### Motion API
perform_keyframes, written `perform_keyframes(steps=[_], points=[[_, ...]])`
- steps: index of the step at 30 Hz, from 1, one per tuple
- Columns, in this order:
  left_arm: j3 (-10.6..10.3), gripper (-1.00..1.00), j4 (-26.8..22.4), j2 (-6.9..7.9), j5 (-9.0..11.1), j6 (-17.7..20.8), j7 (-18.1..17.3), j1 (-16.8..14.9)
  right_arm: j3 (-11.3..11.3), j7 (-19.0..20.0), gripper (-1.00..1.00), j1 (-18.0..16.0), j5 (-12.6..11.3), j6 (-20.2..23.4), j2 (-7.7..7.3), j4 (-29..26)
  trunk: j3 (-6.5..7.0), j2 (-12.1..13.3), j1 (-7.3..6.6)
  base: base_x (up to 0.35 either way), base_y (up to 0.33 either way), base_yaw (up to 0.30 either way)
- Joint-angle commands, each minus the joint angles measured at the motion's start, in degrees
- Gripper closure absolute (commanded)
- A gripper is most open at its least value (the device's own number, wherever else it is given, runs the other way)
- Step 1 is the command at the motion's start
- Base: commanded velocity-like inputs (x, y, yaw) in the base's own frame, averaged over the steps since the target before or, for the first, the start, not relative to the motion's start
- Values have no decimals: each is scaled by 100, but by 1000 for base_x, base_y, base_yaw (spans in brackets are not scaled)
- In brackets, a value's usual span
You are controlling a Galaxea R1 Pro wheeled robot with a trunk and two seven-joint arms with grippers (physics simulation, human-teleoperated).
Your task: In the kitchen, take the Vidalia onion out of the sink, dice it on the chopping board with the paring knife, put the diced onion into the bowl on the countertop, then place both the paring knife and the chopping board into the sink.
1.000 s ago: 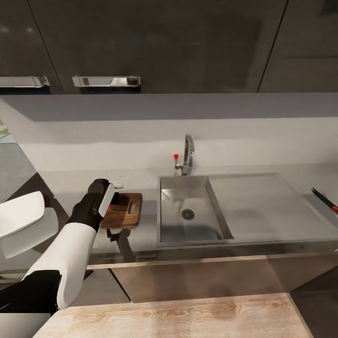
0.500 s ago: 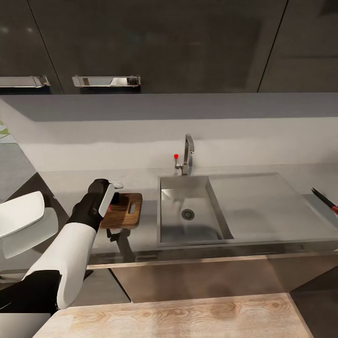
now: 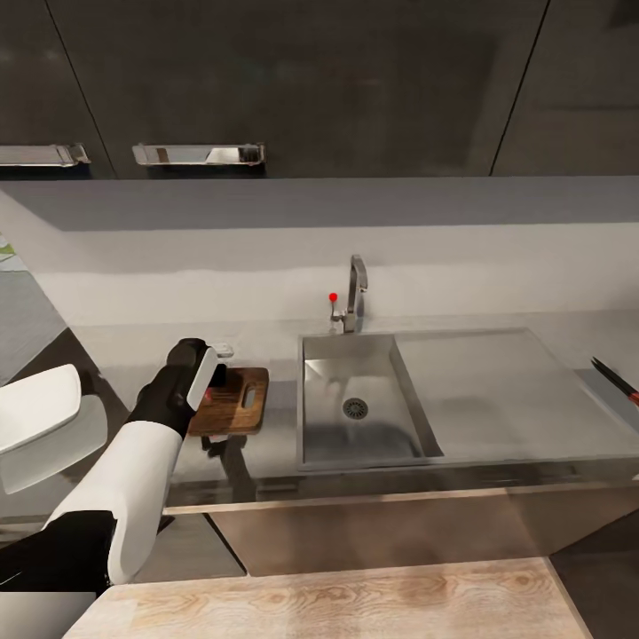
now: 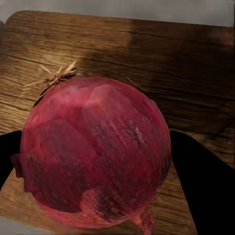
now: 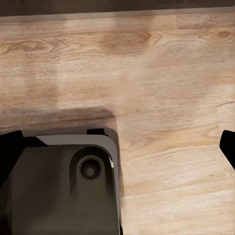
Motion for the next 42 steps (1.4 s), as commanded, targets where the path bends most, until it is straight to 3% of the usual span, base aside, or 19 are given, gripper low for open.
perform_keyframes(steps=[1,24,42], points=[[13,100,-3,-6,55,12,47,-5,50,-21,-100,-4,-57,-18,-3,1,-10,-10,5,203,0,0],[19,100,45,10,54,12,47,-4,50,-21,-100,-4,-57,-12,0,6,-19,-10,5,48,0,0],[19,100,88,19,55,12,47,-5,50,-21,-100,-4,-57,-10,0,7,-160,-10,5,0,0,0]])
